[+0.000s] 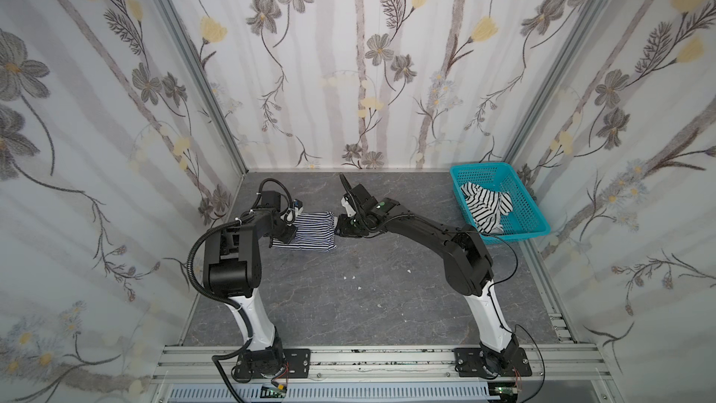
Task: Fold and stack tank tops
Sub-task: Move the tank top to the middle-left of the table.
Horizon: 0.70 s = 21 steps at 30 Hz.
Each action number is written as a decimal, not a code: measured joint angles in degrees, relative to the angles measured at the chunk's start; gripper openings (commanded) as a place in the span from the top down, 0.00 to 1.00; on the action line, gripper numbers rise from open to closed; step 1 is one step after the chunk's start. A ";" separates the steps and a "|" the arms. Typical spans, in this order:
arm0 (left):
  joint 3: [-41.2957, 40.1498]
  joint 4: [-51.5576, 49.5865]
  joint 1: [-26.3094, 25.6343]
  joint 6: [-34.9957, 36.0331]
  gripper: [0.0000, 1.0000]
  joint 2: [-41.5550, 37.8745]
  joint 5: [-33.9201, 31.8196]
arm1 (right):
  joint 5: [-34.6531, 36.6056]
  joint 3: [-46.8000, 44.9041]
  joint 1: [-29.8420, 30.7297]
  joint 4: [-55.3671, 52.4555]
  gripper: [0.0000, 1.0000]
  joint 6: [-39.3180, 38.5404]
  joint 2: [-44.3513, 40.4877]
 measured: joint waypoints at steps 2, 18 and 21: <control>-1.84 -0.31 2.67 2.12 0.58 -1.62 -1.57 | 0.52 -3.45 -0.42 1.25 0.63 0.28 -2.78; -5.73 -2.16 19.28 16.96 0.59 -5.31 -5.11 | 0.59 -36.39 -8.66 15.34 0.61 4.15 -24.61; -3.52 -2.14 21.00 17.90 0.60 -3.61 -5.11 | 0.11 -39.91 -9.62 16.70 0.61 4.59 -27.96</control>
